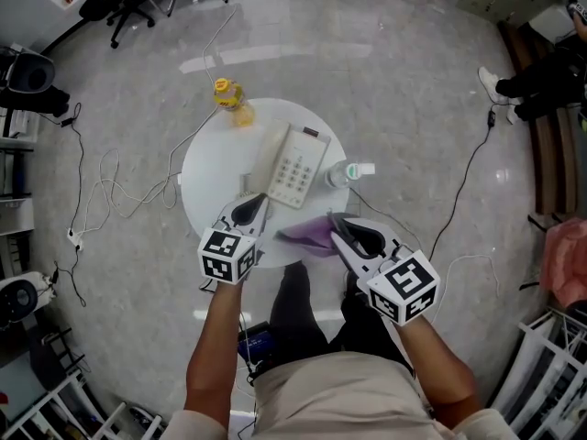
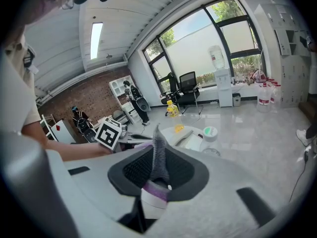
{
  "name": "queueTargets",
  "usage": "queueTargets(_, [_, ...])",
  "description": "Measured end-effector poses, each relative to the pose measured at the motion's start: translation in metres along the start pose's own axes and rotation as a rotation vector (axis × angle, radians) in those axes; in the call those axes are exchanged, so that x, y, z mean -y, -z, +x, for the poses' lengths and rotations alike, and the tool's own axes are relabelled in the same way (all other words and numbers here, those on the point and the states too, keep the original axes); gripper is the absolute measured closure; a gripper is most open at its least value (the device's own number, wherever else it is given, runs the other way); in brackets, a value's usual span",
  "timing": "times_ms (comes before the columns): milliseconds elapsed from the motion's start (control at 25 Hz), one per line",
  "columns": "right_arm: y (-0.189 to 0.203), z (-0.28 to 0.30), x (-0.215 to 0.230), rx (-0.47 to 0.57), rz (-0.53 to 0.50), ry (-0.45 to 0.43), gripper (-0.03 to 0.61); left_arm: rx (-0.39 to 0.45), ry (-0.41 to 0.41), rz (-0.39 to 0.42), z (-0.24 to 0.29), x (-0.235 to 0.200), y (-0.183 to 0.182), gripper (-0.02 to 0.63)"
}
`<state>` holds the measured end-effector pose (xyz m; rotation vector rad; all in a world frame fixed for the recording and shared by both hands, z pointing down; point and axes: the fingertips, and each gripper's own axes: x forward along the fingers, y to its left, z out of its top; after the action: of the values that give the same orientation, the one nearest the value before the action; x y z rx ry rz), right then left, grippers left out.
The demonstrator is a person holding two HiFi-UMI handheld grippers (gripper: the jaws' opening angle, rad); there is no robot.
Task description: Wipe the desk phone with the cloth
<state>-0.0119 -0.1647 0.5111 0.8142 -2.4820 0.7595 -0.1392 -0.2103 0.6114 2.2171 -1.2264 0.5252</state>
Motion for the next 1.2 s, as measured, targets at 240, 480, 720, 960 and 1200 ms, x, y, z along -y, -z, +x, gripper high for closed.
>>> queueTargets(240, [0.012, 0.004, 0.008, -0.022, 0.021, 0.001, 0.514, -0.032, 0.017, -0.004, 0.016, 0.000, 0.005, 0.604])
queueTargets(480, [0.015, 0.007, 0.013, -0.025, 0.028, 0.003, 0.514, -0.055, 0.017, -0.004, 0.026, -0.004, 0.009, 0.604])
queueTargets(720, [0.019, 0.014, 0.014, -0.037, 0.031, -0.005, 0.514, -0.082, 0.022, -0.011, 0.032, -0.009, 0.015, 0.604])
queueTargets(960, [0.027, 0.017, 0.015, -0.055, 0.034, -0.010, 0.514, -0.105, 0.024, -0.015, 0.038, -0.009, 0.025, 0.604])
queueTargets(1200, [0.032, 0.017, 0.022, -0.063, 0.037, -0.001, 0.512, -0.117, 0.033, -0.012, 0.047, -0.007, 0.029, 0.604])
